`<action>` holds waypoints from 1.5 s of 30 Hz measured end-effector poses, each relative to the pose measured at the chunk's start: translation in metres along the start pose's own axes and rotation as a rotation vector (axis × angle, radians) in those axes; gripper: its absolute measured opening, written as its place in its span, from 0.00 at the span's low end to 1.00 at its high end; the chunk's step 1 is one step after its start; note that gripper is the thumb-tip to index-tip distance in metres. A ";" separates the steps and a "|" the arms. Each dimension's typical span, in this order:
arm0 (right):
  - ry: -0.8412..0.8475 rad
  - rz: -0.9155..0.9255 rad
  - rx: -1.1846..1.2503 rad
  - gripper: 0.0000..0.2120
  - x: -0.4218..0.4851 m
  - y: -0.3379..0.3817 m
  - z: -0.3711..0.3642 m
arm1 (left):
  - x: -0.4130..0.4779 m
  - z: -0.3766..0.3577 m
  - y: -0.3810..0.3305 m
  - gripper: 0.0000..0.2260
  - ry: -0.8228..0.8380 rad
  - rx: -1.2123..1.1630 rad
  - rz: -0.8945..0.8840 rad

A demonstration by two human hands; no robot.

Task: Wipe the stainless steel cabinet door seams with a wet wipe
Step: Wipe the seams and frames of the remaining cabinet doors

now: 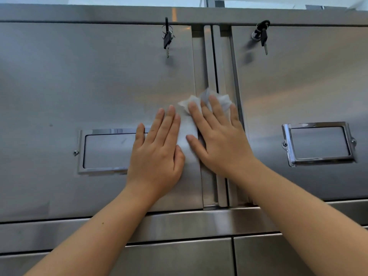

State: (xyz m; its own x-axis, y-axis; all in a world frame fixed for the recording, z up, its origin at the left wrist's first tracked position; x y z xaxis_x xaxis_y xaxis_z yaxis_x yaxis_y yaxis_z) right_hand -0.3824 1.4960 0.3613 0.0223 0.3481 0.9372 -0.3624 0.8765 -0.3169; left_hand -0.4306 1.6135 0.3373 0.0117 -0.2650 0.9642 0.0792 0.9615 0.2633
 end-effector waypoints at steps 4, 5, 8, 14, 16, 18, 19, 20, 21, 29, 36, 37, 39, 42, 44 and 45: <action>0.010 -0.042 0.015 0.29 0.005 0.003 -0.003 | 0.000 0.001 0.000 0.25 -0.009 -0.025 0.006; 0.010 -0.038 0.016 0.29 -0.007 0.008 -0.004 | 0.000 0.001 0.000 0.25 -0.012 -0.033 0.006; -0.007 0.000 0.023 0.28 -0.055 0.019 -0.007 | -0.004 0.002 0.001 0.25 -0.014 -0.039 0.002; 0.050 0.025 -0.030 0.29 -0.047 0.015 -0.005 | -0.022 0.003 0.001 0.25 -0.005 -0.024 -0.022; 0.068 -0.034 0.000 0.29 -0.033 0.014 -0.006 | -0.024 0.004 0.001 0.25 0.000 -0.024 -0.028; 0.067 -0.057 0.025 0.29 -0.031 0.019 -0.007 | -0.025 0.004 0.001 0.25 0.005 -0.022 -0.029; 0.058 -0.055 0.036 0.29 -0.037 0.021 -0.007 | -0.025 0.004 0.001 0.25 0.008 -0.019 -0.028; 0.044 -0.051 0.041 0.29 -0.047 0.024 -0.008 | -0.026 0.004 0.001 0.25 0.013 -0.015 -0.026; 0.032 -0.046 0.042 0.29 -0.060 0.028 -0.008 | -0.026 0.004 0.001 0.25 0.018 -0.011 -0.024; 0.009 -0.006 0.007 0.29 -0.108 0.038 -0.011 | -0.027 0.002 0.002 0.25 0.031 -0.031 -0.021; 0.024 -0.085 0.044 0.30 -0.096 0.040 -0.012 | -0.027 0.002 0.003 0.26 0.040 -0.040 -0.016; 0.020 -0.070 0.034 0.30 -0.110 0.044 -0.014 | -0.027 0.002 0.002 0.26 0.042 -0.041 -0.016; 0.010 -0.039 0.023 0.30 -0.135 0.051 -0.014 | -0.027 0.002 0.002 0.26 0.046 -0.046 -0.013; 0.001 -0.009 -0.008 0.29 -0.141 0.049 -0.011 | -0.027 0.003 0.003 0.26 0.060 -0.052 -0.009; 0.015 -0.013 -0.032 0.29 -0.126 0.043 -0.010 | -0.027 0.003 0.003 0.25 0.064 -0.051 -0.011; 0.019 -0.030 -0.019 0.29 -0.116 0.040 -0.009 | -0.027 0.002 0.002 0.25 0.065 -0.051 -0.011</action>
State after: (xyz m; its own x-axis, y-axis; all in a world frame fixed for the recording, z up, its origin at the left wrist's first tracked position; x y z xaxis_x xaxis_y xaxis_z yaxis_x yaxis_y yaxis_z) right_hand -0.3909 1.4938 0.2382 0.0501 0.3278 0.9434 -0.3434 0.8927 -0.2920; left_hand -0.4331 1.6232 0.3117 0.0750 -0.2810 0.9568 0.1301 0.9540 0.2700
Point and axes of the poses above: each hand's wrist, its own x-axis towards the middle knuckle, its own z-axis out of the back of the hand, y = z × x, the point moved 4 cm from there along x, towards the middle knuckle, and after that the axes turned 9 degrees about -x, right-handed, at the moved point
